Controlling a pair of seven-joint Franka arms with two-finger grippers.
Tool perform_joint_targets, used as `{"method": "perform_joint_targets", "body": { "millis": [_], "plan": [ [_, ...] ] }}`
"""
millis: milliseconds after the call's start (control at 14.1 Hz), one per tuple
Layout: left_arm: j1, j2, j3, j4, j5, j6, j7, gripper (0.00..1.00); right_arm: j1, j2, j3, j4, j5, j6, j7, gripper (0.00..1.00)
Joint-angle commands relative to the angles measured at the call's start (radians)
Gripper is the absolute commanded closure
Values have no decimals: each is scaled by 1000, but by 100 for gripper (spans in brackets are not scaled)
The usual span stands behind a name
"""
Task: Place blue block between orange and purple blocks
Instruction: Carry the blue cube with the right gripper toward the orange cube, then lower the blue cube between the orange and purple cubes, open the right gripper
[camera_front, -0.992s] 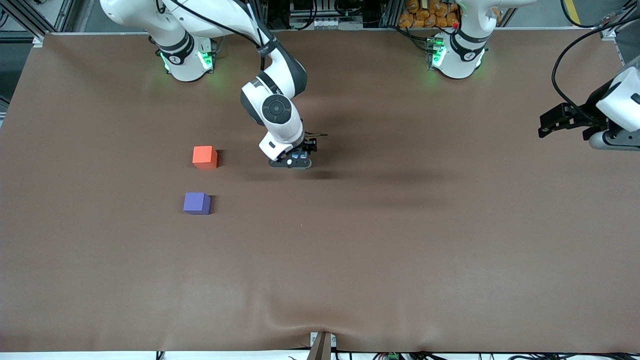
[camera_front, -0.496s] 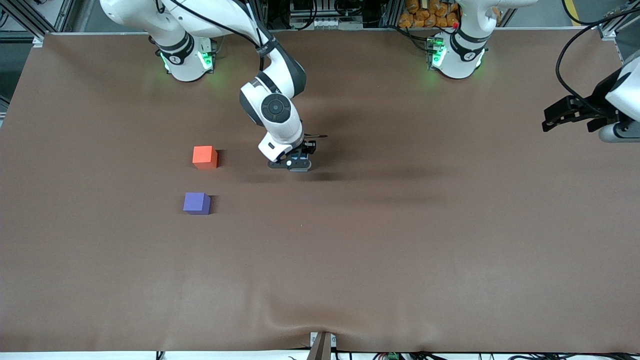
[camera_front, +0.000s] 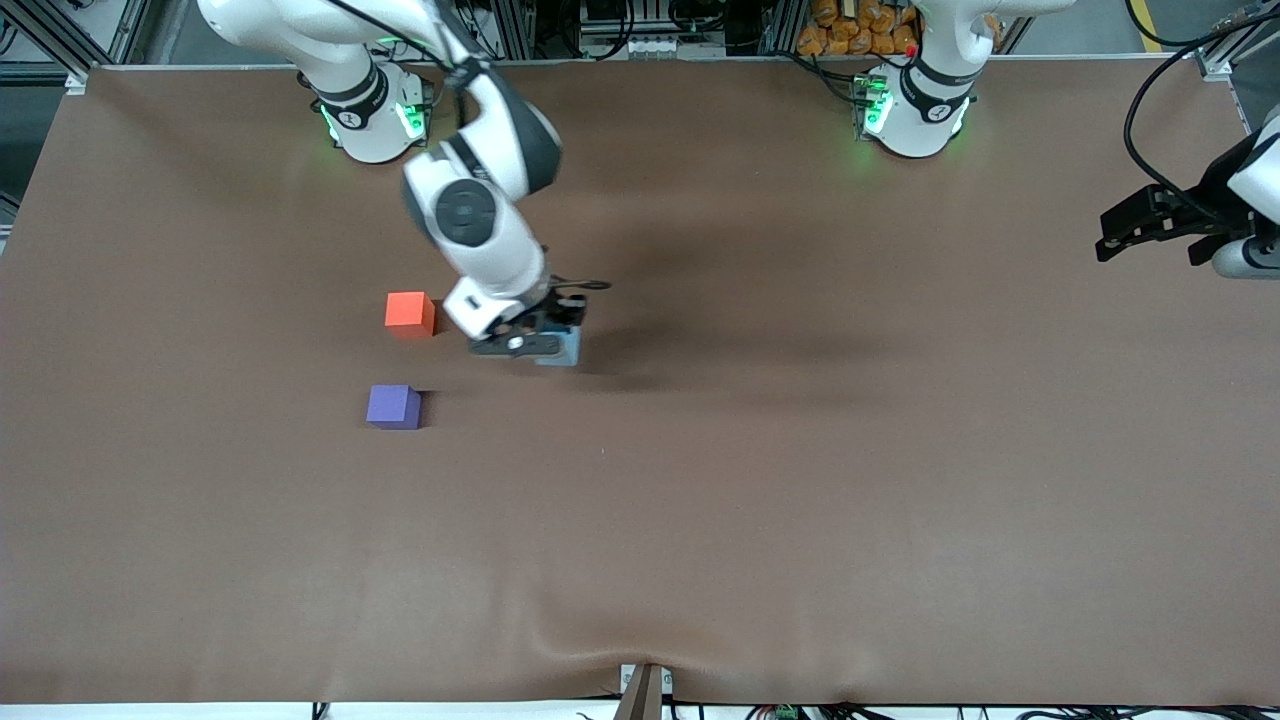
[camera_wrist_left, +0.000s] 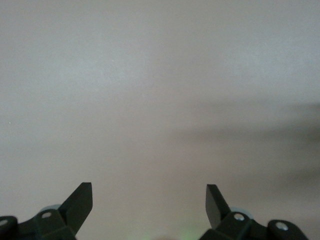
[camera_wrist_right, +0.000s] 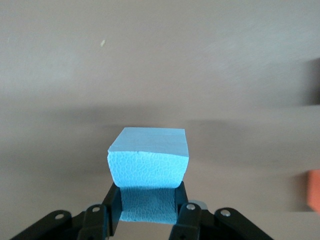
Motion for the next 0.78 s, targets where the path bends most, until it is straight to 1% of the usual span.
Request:
{"method": "perform_joint_targets", "body": {
  "millis": [0,142,354,708],
  "plan": [
    [-2,10,4,28,5,-22,20,0,-64,-65,16,-30,-14,-46,-16,100],
    [-2,11,4,25,7,-22,20,0,-107,-93,15,-33,-14,-91,-30,100],
    [-5,11,2,26,8,-22,18,0,-206,-108,15,-36,-22,-152,-149,100],
    [-2,14,2,25,7,-22,20,0,-354,-96,16,-116,-22,-140,-345,100]
  ]
}}
